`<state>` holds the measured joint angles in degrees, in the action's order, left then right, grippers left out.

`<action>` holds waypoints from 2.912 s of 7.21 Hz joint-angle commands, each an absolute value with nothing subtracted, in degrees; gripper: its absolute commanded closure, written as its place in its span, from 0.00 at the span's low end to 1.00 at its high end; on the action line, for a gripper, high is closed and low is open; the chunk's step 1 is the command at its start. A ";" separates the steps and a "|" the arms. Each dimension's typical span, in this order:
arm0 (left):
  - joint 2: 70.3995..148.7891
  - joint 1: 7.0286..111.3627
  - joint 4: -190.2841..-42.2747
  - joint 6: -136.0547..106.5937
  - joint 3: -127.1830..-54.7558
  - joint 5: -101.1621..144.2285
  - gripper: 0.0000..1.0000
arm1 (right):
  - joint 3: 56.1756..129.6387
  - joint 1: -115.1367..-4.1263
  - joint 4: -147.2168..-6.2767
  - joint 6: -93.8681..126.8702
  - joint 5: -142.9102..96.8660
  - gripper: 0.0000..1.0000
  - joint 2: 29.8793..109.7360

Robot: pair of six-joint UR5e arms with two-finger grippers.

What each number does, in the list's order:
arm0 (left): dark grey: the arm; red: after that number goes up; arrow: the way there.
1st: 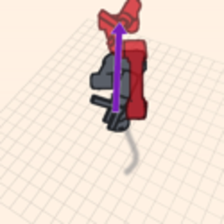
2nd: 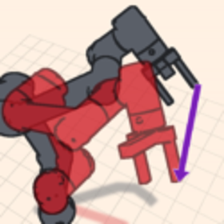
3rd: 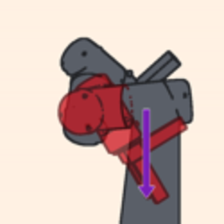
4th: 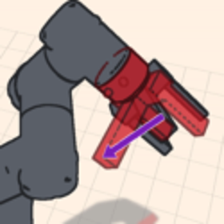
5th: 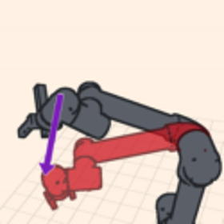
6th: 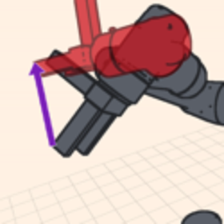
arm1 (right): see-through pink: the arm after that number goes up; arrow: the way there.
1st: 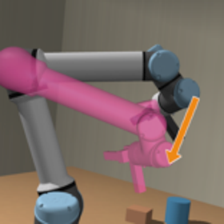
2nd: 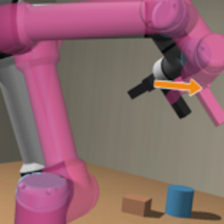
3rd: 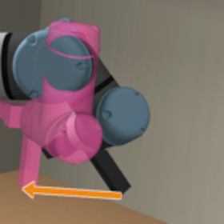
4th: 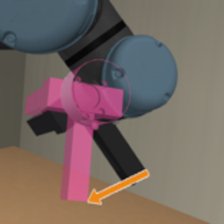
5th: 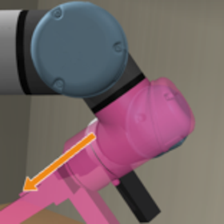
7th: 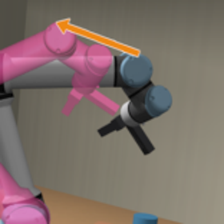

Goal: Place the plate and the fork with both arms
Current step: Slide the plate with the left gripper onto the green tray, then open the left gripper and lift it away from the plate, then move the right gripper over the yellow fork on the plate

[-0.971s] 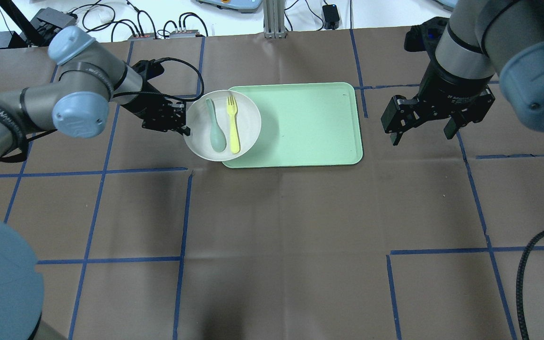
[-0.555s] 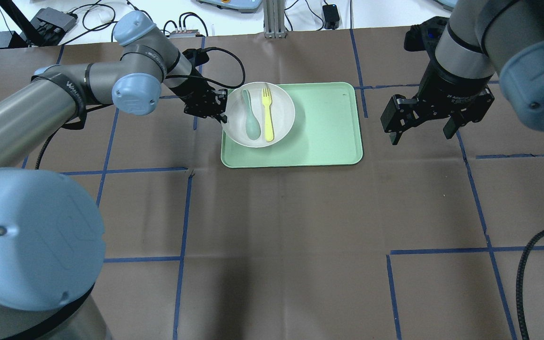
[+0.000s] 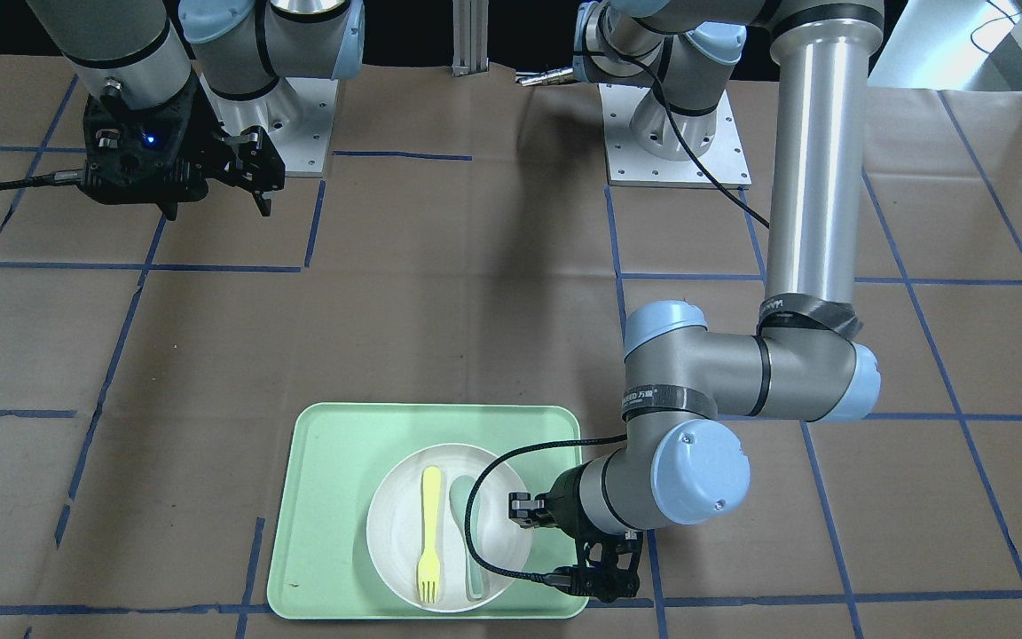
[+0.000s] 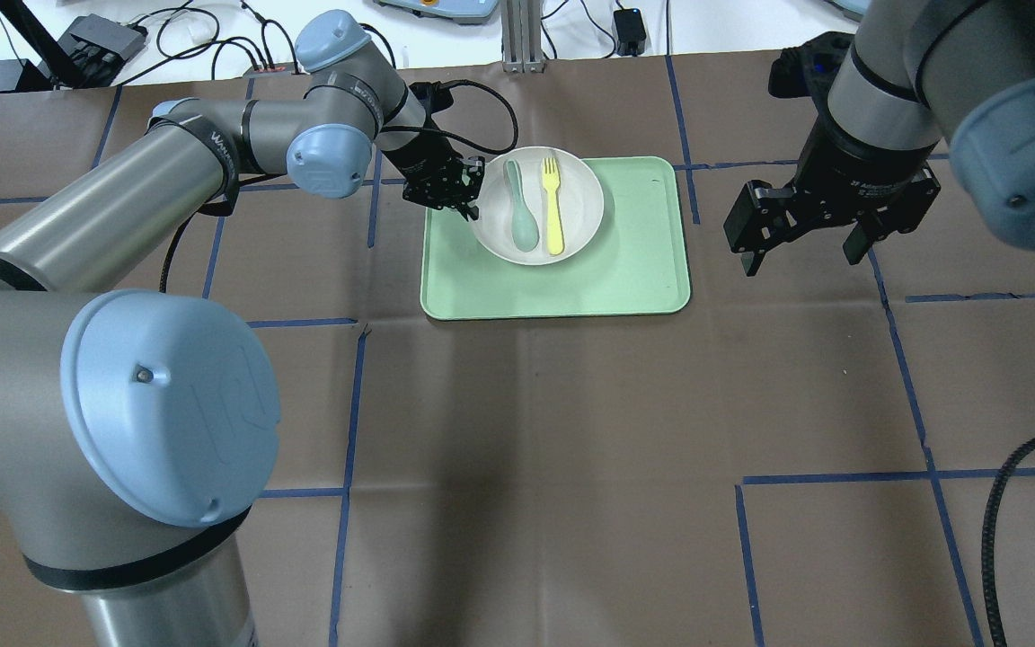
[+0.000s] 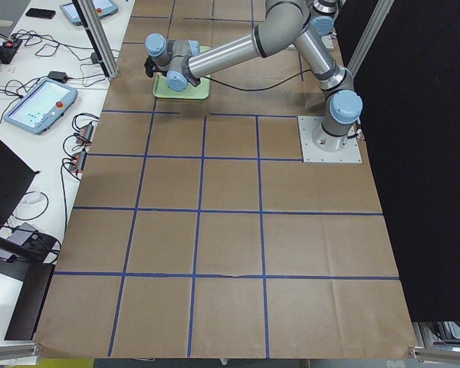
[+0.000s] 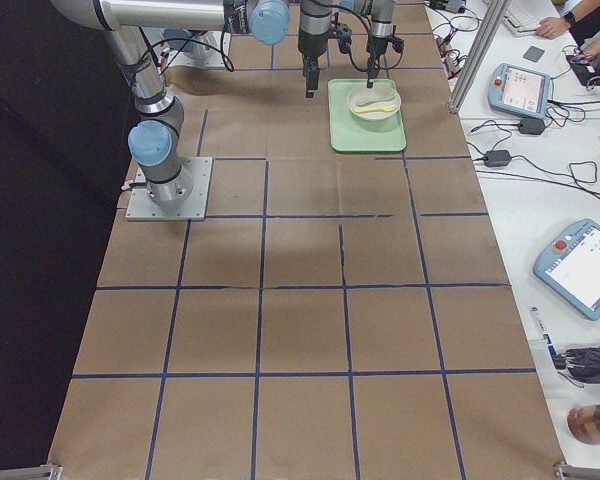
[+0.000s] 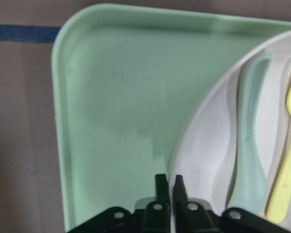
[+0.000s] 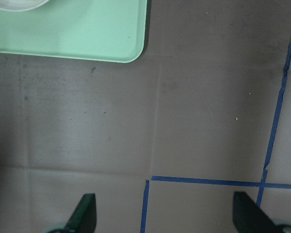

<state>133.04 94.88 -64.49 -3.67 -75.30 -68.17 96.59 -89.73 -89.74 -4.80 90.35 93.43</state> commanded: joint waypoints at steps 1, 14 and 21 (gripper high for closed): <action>133.33 95.97 -64.95 -3.78 -75.32 -68.38 0.98 | 96.59 -89.65 -89.74 -4.83 90.35 0.00 93.43; 93.00 92.99 -101.87 1.21 -82.61 -90.52 0.00 | 96.15 -90.17 -90.70 -2.03 90.35 0.00 93.69; 92.90 92.64 -99.76 2.37 -86.22 -89.91 0.00 | 80.03 -99.21 -99.32 9.75 88.23 0.00 73.35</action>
